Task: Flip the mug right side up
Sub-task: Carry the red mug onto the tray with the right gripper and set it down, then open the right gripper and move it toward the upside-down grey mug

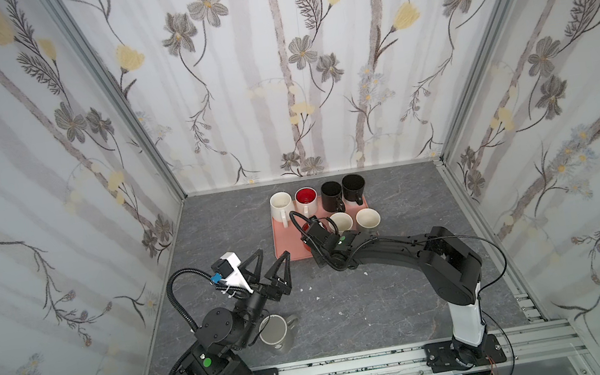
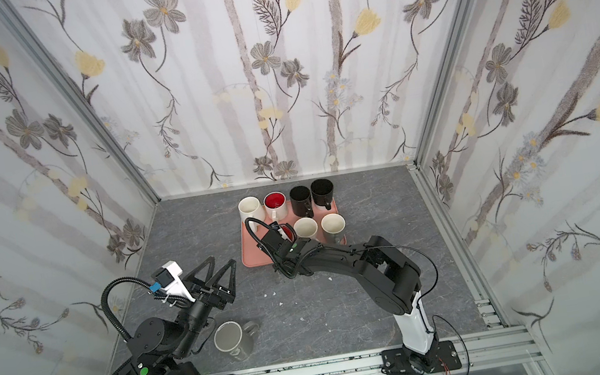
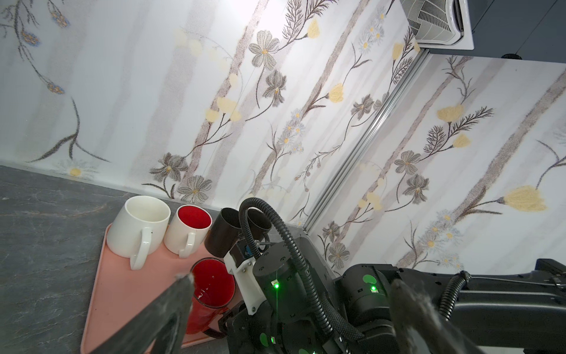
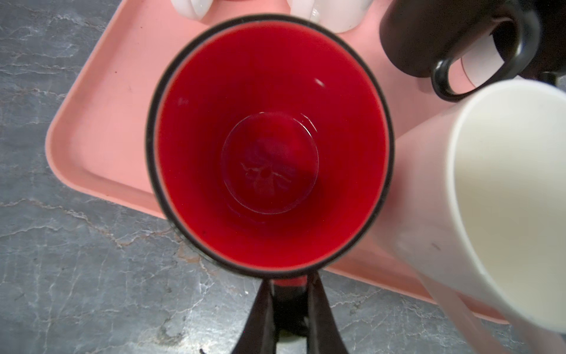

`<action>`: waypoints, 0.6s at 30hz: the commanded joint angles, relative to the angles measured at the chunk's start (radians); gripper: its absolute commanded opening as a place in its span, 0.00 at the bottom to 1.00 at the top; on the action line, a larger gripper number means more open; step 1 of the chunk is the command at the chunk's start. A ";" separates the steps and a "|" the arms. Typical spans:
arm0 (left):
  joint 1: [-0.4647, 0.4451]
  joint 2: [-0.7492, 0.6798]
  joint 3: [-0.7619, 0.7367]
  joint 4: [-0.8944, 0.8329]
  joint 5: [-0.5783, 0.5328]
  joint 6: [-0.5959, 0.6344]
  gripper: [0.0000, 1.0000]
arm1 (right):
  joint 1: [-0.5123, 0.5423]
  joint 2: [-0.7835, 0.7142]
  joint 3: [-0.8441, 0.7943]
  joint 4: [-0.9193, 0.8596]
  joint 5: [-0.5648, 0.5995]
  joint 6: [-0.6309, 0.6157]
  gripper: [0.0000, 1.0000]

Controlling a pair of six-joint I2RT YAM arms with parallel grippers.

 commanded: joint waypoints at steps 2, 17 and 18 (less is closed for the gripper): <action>0.001 0.001 0.002 0.006 -0.005 -0.008 1.00 | 0.002 -0.002 0.012 0.030 0.020 -0.007 0.13; 0.001 -0.008 0.037 -0.057 -0.053 -0.019 1.00 | 0.085 -0.301 -0.211 0.289 -0.089 -0.090 0.70; 0.001 -0.012 0.042 -0.066 -0.059 -0.019 1.00 | 0.101 -0.339 -0.252 0.335 -0.124 -0.114 0.73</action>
